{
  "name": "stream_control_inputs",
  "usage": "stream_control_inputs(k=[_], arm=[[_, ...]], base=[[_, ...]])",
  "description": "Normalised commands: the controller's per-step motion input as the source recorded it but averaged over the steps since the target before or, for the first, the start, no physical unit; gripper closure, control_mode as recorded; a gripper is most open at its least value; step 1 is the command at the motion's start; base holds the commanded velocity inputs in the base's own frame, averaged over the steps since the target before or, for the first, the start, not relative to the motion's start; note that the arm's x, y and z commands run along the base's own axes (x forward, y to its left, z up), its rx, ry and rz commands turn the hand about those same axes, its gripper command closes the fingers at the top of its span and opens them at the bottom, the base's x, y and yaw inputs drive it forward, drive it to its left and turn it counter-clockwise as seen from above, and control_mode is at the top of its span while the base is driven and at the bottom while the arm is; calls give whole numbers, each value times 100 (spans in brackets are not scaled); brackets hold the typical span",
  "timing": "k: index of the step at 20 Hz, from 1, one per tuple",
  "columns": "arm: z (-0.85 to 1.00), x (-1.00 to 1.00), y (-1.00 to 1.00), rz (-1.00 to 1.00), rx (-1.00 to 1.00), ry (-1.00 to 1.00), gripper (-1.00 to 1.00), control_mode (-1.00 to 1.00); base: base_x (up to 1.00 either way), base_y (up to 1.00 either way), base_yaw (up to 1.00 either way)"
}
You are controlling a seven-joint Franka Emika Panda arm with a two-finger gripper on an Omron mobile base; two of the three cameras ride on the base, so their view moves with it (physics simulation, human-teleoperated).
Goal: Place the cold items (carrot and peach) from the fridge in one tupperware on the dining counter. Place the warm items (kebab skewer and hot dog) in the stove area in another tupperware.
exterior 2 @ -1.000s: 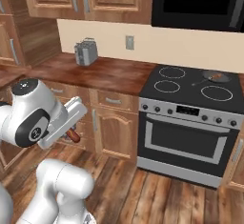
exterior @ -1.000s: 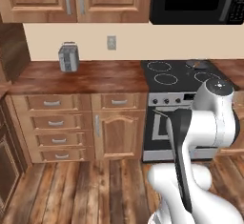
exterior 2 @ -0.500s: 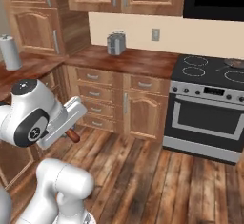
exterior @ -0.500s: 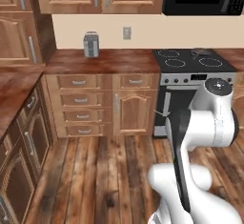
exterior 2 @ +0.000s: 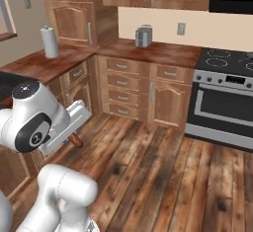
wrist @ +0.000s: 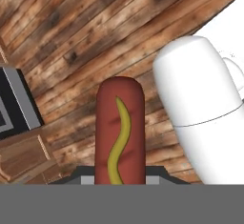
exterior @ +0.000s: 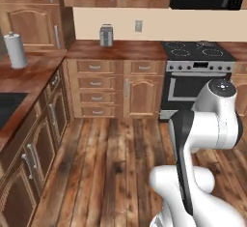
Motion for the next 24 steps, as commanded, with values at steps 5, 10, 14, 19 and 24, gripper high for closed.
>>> stream_control_inputs(k=[5, 10, 14, 19, 24], arm=[[0, 0, 0, 0, 0, 0, 100, 100], [0, 0, 0, 0, 0, 0, 100, 100], [0, 0, 0, 0, 0, 0, 100, 100], [0, 0, 0, 0, 0, 0, 100, 100], [0, 0, 0, 0, 0, 0, 100, 100]], base=[[-100, 26, 15], [-100, 29, 10], [-100, 43, 5], [-100, 72, 2], [-100, 99, 0]])
